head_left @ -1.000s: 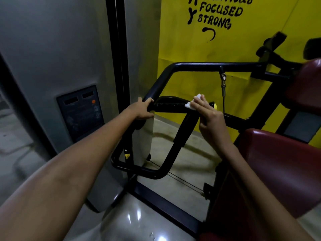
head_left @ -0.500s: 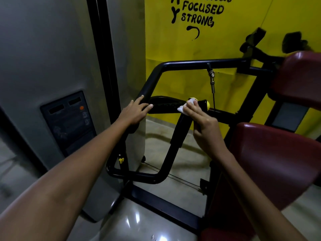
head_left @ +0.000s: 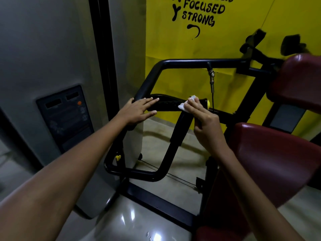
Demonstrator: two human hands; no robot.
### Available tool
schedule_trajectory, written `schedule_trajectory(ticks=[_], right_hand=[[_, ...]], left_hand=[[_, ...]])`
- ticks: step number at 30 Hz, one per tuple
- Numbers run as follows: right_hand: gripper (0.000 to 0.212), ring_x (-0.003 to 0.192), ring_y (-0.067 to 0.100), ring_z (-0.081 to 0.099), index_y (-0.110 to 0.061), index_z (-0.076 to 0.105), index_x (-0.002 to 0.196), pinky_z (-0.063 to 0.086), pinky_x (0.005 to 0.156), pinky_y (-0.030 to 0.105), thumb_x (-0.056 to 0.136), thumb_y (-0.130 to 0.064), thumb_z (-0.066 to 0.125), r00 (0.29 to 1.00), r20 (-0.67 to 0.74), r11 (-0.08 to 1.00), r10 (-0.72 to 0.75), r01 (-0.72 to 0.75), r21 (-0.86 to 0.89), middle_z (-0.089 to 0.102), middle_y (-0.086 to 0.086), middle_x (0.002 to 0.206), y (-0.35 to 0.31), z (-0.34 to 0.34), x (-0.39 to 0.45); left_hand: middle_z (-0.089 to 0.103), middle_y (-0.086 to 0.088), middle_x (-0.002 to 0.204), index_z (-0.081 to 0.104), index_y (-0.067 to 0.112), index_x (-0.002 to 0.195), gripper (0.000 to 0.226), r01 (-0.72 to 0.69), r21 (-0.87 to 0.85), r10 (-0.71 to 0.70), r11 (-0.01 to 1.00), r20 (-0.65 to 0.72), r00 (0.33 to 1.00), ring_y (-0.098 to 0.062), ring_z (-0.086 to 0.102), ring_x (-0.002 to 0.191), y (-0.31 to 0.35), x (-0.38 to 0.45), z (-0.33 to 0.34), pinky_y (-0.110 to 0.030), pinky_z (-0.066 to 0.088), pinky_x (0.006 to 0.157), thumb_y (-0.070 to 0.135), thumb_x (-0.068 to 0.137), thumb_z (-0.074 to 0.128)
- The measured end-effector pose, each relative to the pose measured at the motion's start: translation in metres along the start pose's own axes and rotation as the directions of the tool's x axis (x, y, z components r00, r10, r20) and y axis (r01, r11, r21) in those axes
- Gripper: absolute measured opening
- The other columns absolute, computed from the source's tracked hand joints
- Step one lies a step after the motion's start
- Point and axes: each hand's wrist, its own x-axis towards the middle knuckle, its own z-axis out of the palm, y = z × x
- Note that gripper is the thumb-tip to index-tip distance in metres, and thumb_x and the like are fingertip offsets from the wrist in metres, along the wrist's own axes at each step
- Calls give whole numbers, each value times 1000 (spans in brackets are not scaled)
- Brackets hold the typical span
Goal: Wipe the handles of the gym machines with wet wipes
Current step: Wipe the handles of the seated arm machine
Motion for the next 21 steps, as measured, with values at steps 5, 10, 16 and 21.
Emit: schedule_trajectory(ticks=[5, 10, 16, 21], right_hand=[[47, 137, 25, 32, -3, 57, 124, 29, 113, 40, 80, 13, 51, 998, 3, 998, 64, -64, -1, 47, 14, 138, 2, 2, 20], [56, 137, 18, 29, -5, 53, 129, 19, 111, 17, 77, 9, 38, 1000, -11, 1000, 27, -27, -5, 44, 8, 140, 1, 6, -8], [52, 135, 28, 35, 0, 57, 124, 27, 110, 33, 75, -1, 38, 998, -29, 998, 61, -61, 5, 48, 15, 136, 0, 3, 15], [58, 136, 23, 30, -1, 52, 129, 19, 109, 12, 74, 7, 36, 998, -37, 999, 40, -40, 1, 45, 12, 139, 1, 7, -1]], left_hand=[[16, 6, 158, 5, 40, 149, 61, 18, -15, -17, 1000, 27, 999, -13, 14, 145, 2, -1, -3, -51, 8, 114, 56, 95, 29], [18, 8, 157, 7, 45, 147, 75, 15, -38, -14, 999, 22, 1000, -12, 13, 145, -2, 0, -1, -52, 9, 113, 74, 81, 25], [23, 7, 156, 10, 45, 147, 93, 18, -70, -18, 997, 0, 1000, -14, 18, 144, -2, -1, -2, -52, 13, 113, 85, 63, 15], [22, 6, 156, 11, 44, 147, 84, 9, -76, -9, 997, 3, 1000, -14, 17, 144, -1, -3, -2, -53, 11, 113, 82, 73, 23]])
